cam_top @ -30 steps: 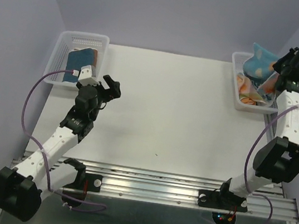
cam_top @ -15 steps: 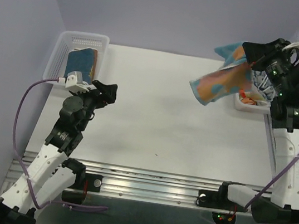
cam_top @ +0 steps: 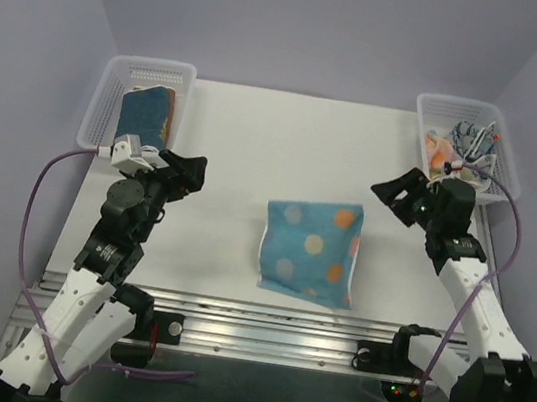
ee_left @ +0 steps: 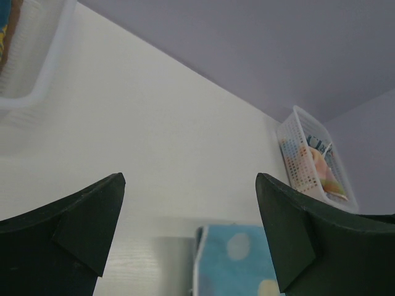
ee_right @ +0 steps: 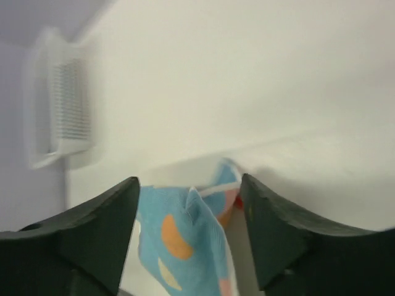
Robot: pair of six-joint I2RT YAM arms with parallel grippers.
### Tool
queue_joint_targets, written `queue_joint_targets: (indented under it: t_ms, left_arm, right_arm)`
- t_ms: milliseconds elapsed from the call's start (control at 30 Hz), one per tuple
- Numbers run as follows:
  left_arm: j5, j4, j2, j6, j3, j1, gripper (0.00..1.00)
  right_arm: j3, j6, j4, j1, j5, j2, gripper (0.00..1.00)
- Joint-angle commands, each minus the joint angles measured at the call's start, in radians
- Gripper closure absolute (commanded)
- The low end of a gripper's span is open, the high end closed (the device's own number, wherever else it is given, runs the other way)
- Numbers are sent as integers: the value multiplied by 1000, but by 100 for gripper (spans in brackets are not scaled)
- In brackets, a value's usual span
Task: Fold and stack the towels
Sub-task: Move the towel to the center of the board
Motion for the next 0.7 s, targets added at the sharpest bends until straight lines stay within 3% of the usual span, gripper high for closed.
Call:
queue_joint_targets:
  t_ms: [0,67,100,367,667]
  left_arm:
    - [0,3,65,3,4,0,1]
    - [20,16,103,4,8,0,1]
    - [29,24,145,6,9,0,1]
    - [176,141,455,22,32,-39,1]
    - [184,164,712,35,84,-232,4]
  right_arm:
    - [-125,-34,-174,3,304,62,20]
    - [-125,-58,-186,2,323,65,4]
    - [-130,-87,-167,3,310,57,0]
    - [-159,-137,-115,35,214,74,0]
    - [-199,-114,-110,230,283,177,4]
